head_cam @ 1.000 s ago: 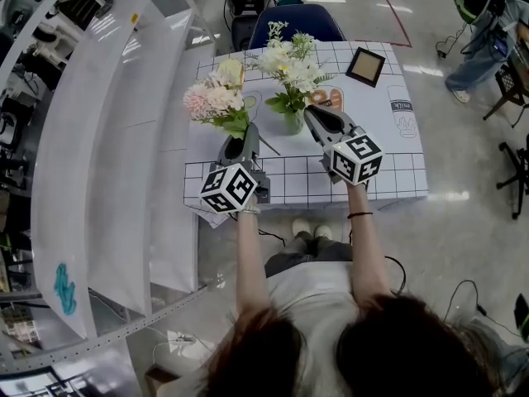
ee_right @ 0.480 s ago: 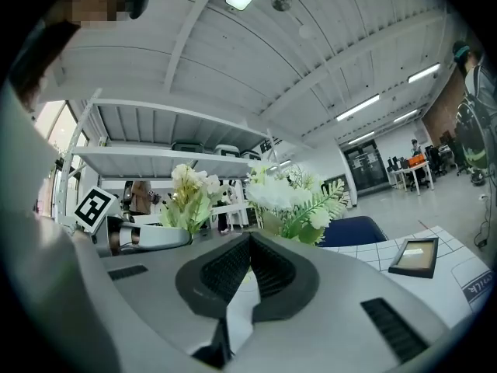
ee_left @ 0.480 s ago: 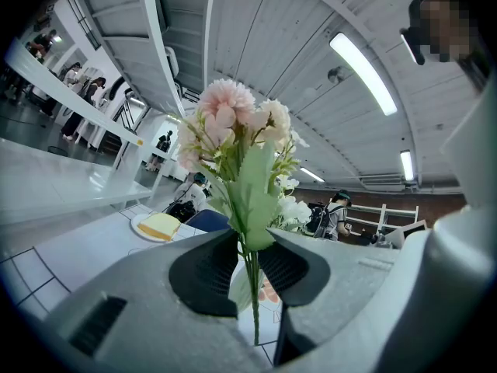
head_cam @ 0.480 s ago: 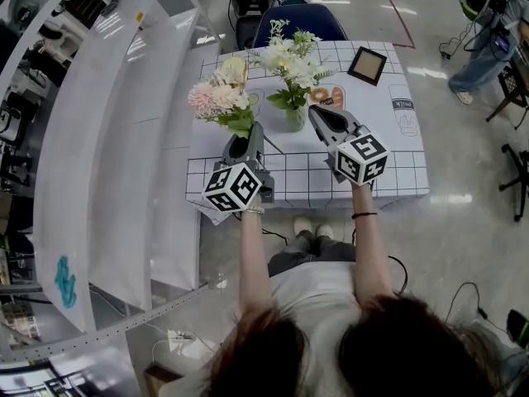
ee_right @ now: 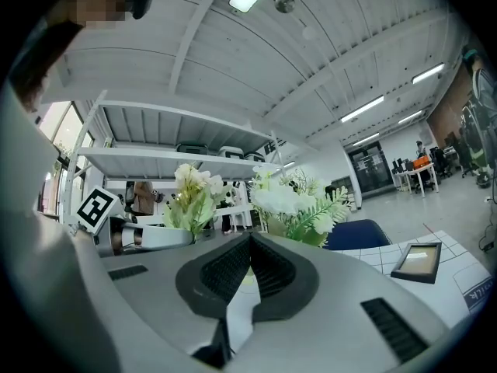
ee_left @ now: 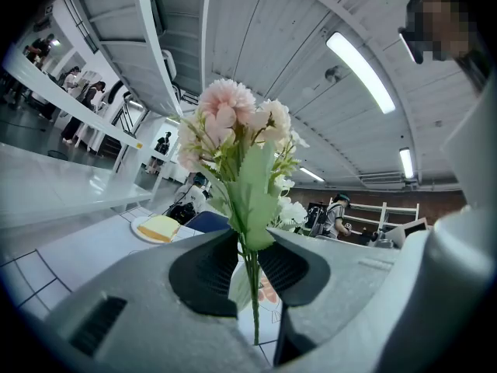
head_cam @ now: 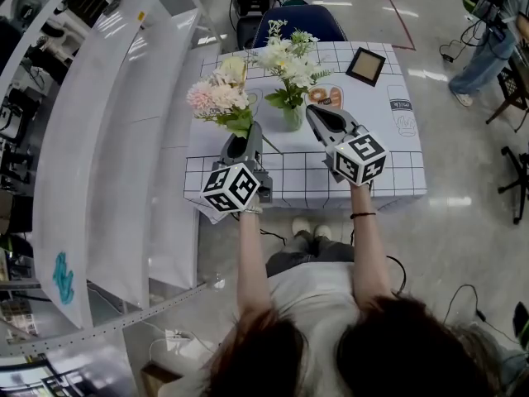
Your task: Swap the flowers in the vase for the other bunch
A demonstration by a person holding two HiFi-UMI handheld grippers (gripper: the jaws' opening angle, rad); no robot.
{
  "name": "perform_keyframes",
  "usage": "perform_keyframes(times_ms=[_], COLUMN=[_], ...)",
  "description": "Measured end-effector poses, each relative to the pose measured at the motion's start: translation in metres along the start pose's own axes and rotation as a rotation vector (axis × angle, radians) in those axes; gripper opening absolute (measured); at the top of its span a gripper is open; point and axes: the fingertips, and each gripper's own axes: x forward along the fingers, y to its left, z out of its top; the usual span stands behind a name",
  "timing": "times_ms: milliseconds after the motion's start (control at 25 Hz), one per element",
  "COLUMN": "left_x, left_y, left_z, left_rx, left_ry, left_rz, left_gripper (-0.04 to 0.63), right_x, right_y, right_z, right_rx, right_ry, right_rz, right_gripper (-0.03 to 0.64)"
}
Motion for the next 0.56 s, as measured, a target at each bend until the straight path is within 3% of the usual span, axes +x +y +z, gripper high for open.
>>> perform_keyframes(times_ms=[560], left_x=[0.0018], left_y=[-0.0079], left_z=[0.0004], left_rx=[0.009], left_ry=[-0.001], left_rz=[0.006], left_gripper=[0.077], right_x=[-0.0048], right_y=[-0.0002], right_z=[0.0032], right_rx=[-0.005], right_ry=[-0.002], right_rz=[0.020], right_gripper=[0.009])
